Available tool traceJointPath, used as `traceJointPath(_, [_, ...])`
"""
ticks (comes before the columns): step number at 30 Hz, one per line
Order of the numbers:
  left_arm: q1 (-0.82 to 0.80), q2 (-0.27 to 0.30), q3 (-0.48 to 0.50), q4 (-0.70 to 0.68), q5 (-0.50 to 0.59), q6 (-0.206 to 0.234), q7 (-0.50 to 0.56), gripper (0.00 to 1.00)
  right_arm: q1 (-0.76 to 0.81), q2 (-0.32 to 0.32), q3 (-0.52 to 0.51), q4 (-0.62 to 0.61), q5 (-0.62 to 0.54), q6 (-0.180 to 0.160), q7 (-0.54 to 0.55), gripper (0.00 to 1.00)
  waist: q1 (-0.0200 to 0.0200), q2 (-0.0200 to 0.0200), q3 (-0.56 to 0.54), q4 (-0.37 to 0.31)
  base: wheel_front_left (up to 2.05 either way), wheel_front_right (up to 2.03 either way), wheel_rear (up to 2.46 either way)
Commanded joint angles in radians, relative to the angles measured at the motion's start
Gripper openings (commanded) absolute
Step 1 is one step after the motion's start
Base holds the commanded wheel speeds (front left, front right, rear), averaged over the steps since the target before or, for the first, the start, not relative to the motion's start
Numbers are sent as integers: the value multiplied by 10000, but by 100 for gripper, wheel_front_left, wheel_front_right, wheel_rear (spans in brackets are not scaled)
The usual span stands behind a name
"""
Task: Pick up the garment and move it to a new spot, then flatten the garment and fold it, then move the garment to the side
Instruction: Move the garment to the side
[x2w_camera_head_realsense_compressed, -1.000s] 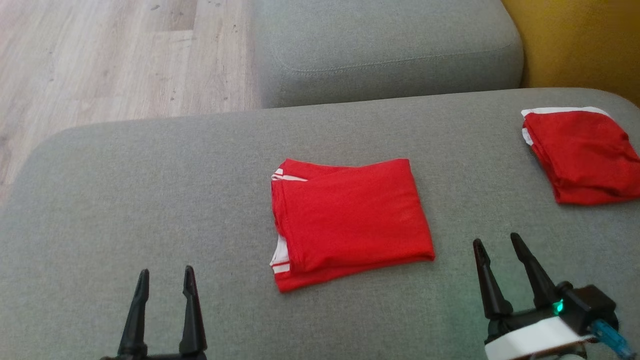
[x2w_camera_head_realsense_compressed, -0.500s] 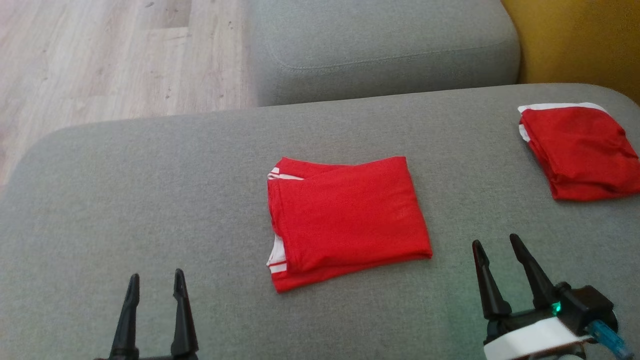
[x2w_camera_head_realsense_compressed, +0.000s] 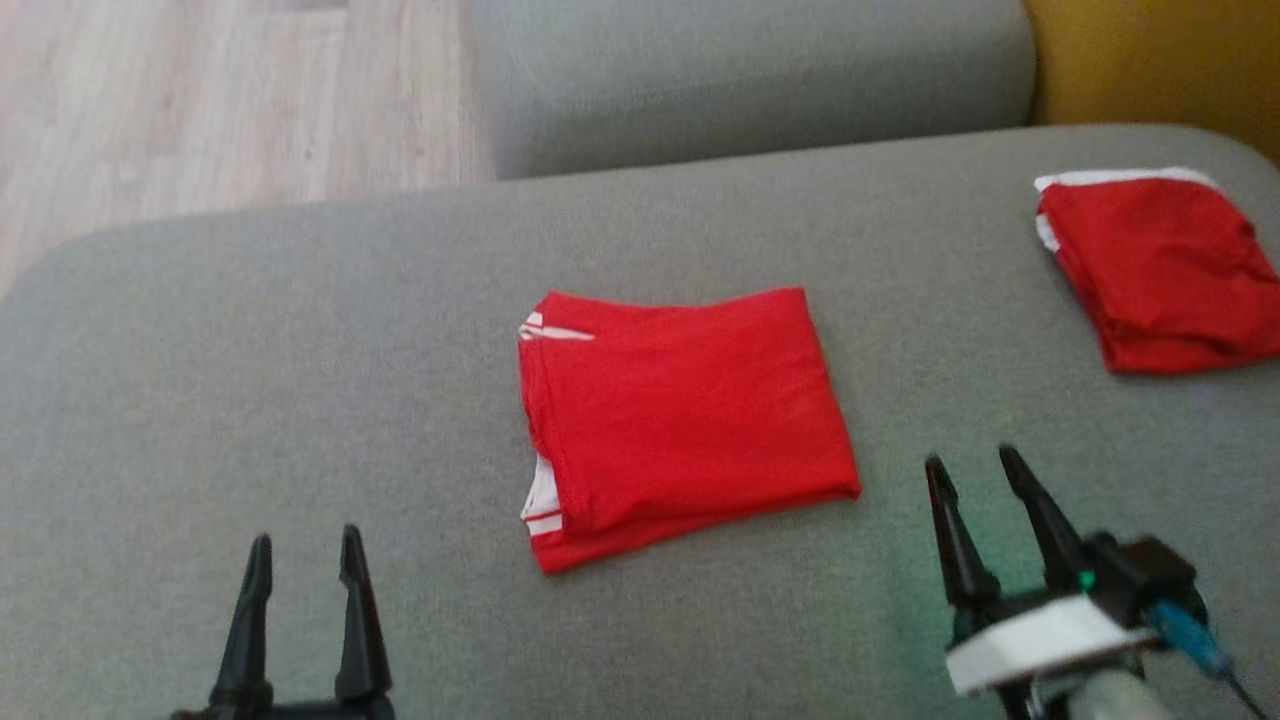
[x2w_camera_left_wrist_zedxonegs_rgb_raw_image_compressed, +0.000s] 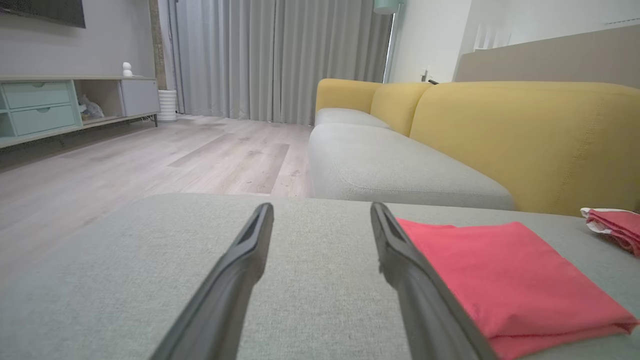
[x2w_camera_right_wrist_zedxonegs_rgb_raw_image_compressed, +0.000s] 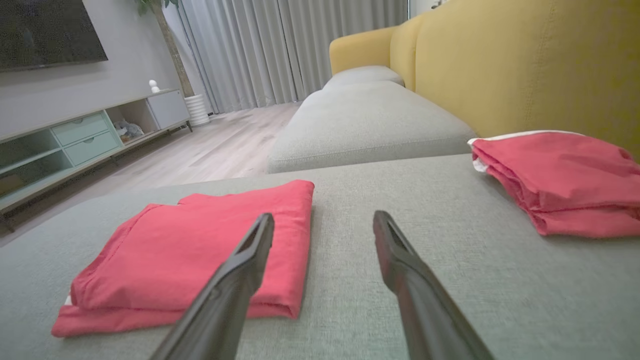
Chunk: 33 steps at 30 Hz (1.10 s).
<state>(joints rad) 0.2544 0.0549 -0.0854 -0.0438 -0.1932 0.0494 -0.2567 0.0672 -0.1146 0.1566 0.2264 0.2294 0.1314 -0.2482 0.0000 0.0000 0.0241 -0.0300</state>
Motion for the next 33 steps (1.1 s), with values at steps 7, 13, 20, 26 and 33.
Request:
traceJointPath(7, [-1311, -47, 137, -589, 246, -313, -51, 100, -2852, 49, 434, 1547, 514, -7, -135, 100, 0, 0, 1614, 292, 0, 0, 0])
traceJointPath(13, [-1833, -47, -285, -399, 562, -423, -51, 100, -4807, 117, 602, 3709, 940, -7, 645, 100, 0, 0, 2175, 551, 0, 0, 0])
traceJointPath(20, [-2103, -47, -459, -395, 493, -339, -51, 100, -5534, 348, 1738, 4889, 2143, -7, 1829, 52, 0, 0, 2431, 790, 0, 0, 0])
traceJointPath(26, [-2160, -47, -265, -803, 250, -434, -51, 100, -5706, 120, 1998, 4796, 2812, -7, 1388, 0, 0, 0, 2668, 620, 0, 0, 0])
traceJointPath(33, [-2518, -47, 61, -1155, 126, -703, -51, 100, -6476, -1629, 1767, 3915, 2214, -7, 1239, 0, 0, 0, 3513, -299, 0, 0, 0])
